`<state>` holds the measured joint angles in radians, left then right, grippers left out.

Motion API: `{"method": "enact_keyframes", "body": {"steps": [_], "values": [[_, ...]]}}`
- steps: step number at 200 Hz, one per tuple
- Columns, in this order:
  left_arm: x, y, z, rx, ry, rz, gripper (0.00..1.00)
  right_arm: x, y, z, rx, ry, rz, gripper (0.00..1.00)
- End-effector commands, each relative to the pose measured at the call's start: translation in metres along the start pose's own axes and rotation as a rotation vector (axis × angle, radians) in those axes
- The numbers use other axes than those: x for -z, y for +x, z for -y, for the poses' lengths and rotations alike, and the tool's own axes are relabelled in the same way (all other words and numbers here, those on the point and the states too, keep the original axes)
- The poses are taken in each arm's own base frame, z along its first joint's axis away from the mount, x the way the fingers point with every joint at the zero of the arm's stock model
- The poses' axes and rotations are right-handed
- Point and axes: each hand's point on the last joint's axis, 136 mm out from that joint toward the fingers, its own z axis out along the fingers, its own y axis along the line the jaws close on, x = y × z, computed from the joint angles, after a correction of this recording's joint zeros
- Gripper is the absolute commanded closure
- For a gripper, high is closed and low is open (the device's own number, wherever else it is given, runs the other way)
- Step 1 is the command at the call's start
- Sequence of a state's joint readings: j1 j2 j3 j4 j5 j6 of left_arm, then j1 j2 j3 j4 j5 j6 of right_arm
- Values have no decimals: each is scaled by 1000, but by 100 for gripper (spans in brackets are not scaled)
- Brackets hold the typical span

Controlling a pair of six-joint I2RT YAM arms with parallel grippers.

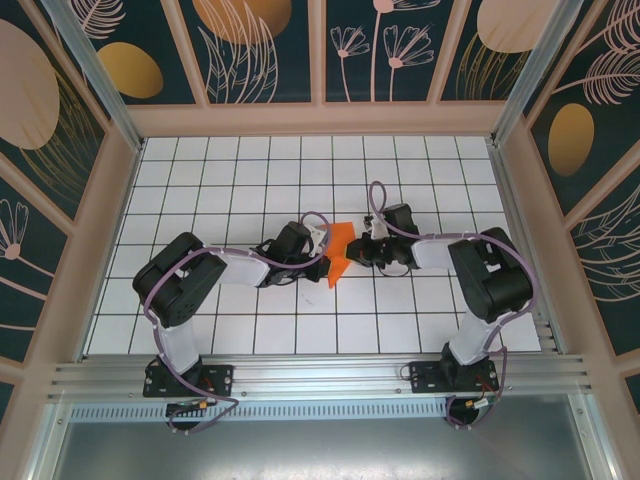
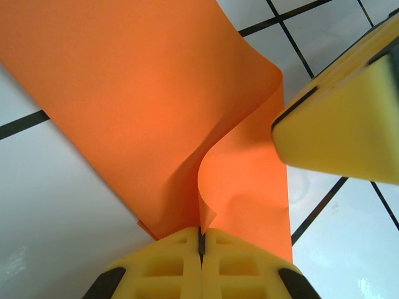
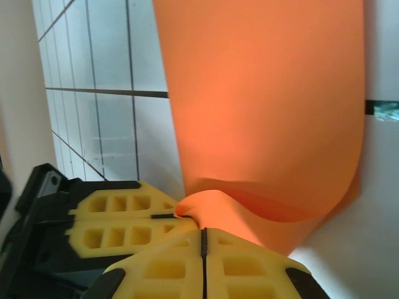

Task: Fold a paper plane with a square sheet of paper (pick it up from the middle)

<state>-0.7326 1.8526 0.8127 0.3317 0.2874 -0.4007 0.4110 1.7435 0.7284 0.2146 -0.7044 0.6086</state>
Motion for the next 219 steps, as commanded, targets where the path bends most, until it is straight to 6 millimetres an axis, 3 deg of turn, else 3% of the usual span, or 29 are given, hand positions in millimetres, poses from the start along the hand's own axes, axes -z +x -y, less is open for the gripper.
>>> {"method": "enact_keyframes", "body": {"steps": [1,37,51,89,108,154,199,219], "values": [[-6,37,-25,48,-86,-118,100,-5,-8,0,33,-17,7,91],[-7,39,-25,45,-83,-130,100,-13,-5,32,-22,83,-3,91],[-7,38,-25,42,-87,-131,100,-13,-4,34,-27,100,-11,91],[-6,39,-26,45,-94,-133,100,8,-24,-7,44,23,44,90],[-6,39,-26,47,-96,-131,100,14,-31,-13,61,13,63,91],[-7,37,-25,50,-90,-129,100,4,-32,3,29,28,43,91],[-6,41,-27,53,-92,-139,100,-8,-27,44,-26,140,37,91],[-6,42,-27,55,-95,-141,100,-9,-26,45,-35,143,31,91]]}}
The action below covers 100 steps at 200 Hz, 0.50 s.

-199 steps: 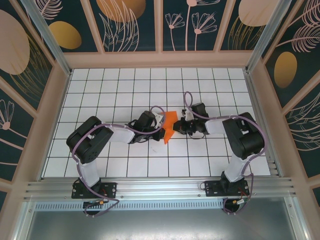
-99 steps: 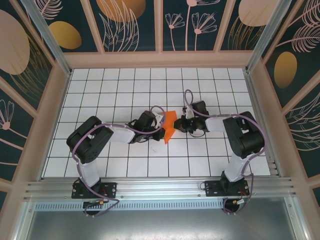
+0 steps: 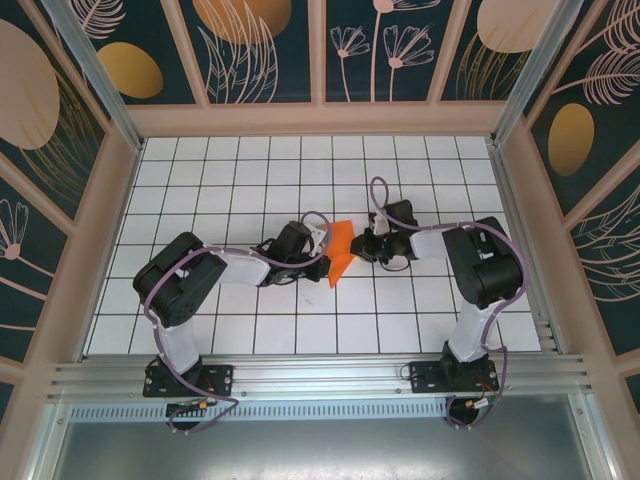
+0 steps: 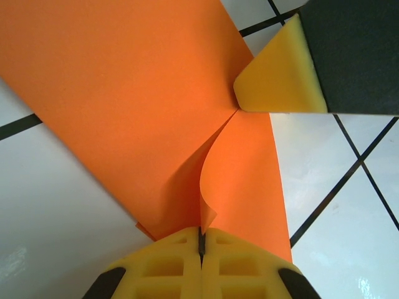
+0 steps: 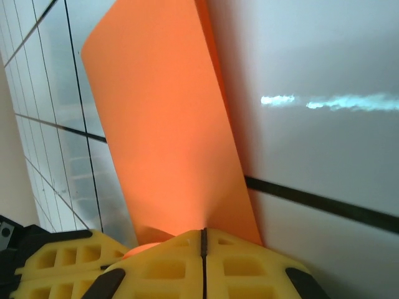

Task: Fold a paper plane with a square sheet of paper (pick it up from the middle)

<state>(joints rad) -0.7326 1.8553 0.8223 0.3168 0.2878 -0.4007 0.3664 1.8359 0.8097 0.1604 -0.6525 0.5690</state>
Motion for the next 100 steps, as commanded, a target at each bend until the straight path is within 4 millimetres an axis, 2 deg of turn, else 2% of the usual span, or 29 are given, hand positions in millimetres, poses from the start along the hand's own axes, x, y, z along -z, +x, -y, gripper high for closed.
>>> {"method": "enact_keyframes", "body": {"steps": [1,52,69,100], "values": [[-6,42,-27,53,-92,-135,100,-5,-1,17,-5,62,4,91],[-6,42,-27,56,-88,-134,100,24,-20,-23,52,-17,65,90],[-6,41,-26,54,-88,-133,100,22,-22,-21,56,-8,64,90],[-6,41,-26,56,-89,-132,100,9,-16,-2,17,22,34,91]]}}
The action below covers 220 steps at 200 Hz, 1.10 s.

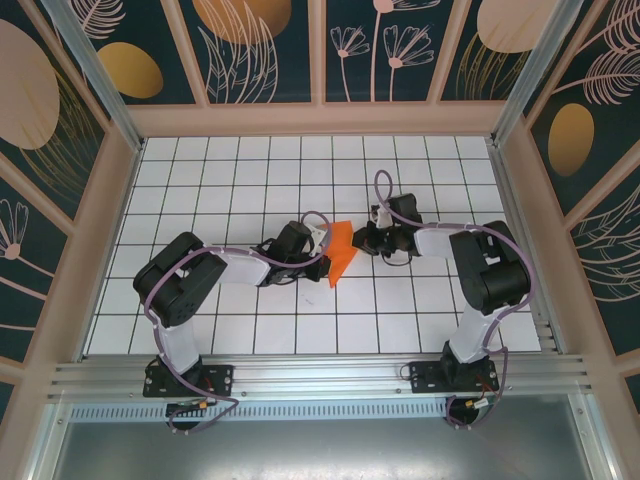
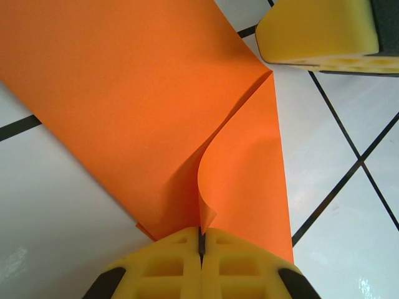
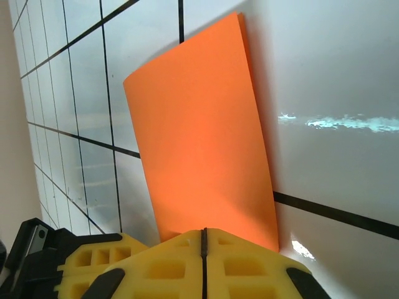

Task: Fold a paper plane with a square sheet of paper (pick it up from the middle)

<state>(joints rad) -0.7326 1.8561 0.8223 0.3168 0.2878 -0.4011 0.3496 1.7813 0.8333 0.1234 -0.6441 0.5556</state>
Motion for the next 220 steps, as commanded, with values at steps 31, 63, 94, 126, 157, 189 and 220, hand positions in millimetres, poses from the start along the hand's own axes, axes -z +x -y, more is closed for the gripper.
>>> {"method": "enact_keyframes", "body": {"steps": [31,63,94,126,157,189,220], "values": [[-6,41,-26,61,-90,-131,100,-15,5,33,-39,89,-24,91],[-4,42,-28,68,-98,-128,100,-7,1,20,-14,63,-7,90],[-3,41,-28,72,-99,-122,100,16,-2,-10,46,18,34,89],[-3,39,-27,70,-97,-116,100,12,28,-25,56,-38,-22,90],[-3,39,-26,73,-89,-116,100,-1,53,-28,34,-58,-65,90],[-4,40,-25,73,-85,-119,100,-14,70,-25,23,-58,-102,91],[-5,42,-26,75,-86,-123,100,-24,80,-8,-2,-32,-121,91]]}}
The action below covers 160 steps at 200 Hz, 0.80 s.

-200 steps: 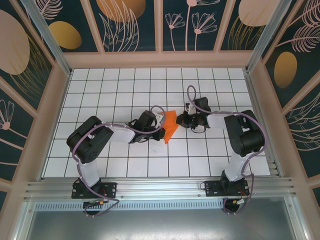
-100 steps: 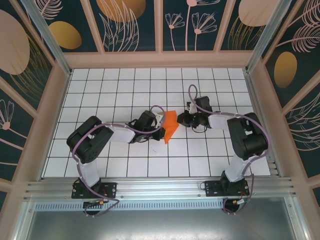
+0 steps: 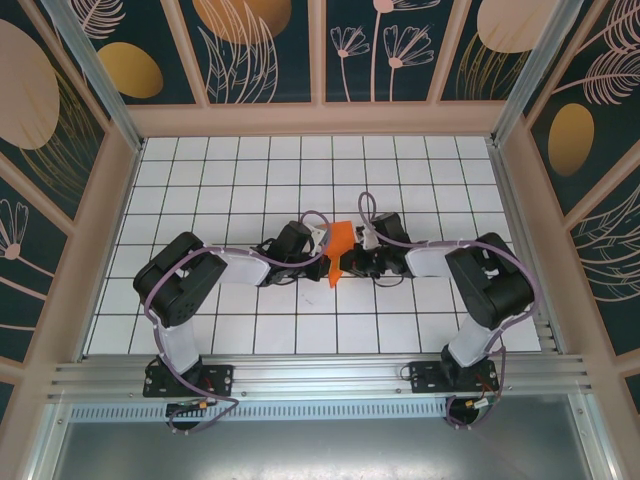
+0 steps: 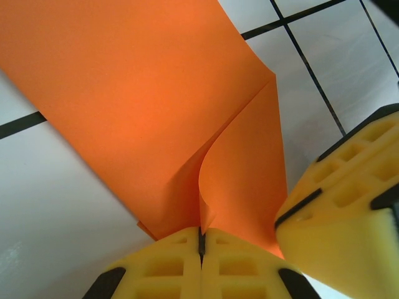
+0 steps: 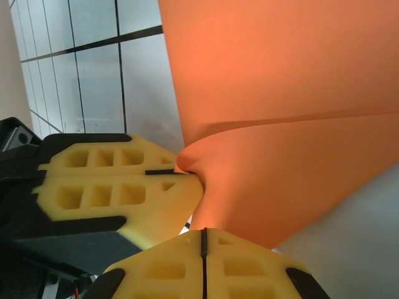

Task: Fold a paper plane with a square sheet of paper (pick it up from the middle)

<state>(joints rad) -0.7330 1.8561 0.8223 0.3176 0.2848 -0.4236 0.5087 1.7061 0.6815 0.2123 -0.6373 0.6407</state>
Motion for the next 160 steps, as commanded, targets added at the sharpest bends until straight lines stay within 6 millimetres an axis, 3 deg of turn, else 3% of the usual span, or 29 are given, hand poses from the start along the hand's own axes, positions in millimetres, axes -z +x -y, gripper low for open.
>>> {"method": "enact_keyframes", "body": {"steps": [1,40,85,112,160], "values": [[-5,42,-27,53,-86,-125,100,-10,7,11,-25,-5,-13,91],[-6,45,-30,56,-92,-132,100,-15,11,20,-37,4,-29,91],[-5,45,-30,55,-97,-132,100,3,10,-9,1,-66,-6,90],[-6,46,-30,53,-97,-134,100,3,20,-15,8,-81,-27,90],[-6,44,-28,55,-88,-131,100,-11,20,5,-35,-31,-29,90]]}}
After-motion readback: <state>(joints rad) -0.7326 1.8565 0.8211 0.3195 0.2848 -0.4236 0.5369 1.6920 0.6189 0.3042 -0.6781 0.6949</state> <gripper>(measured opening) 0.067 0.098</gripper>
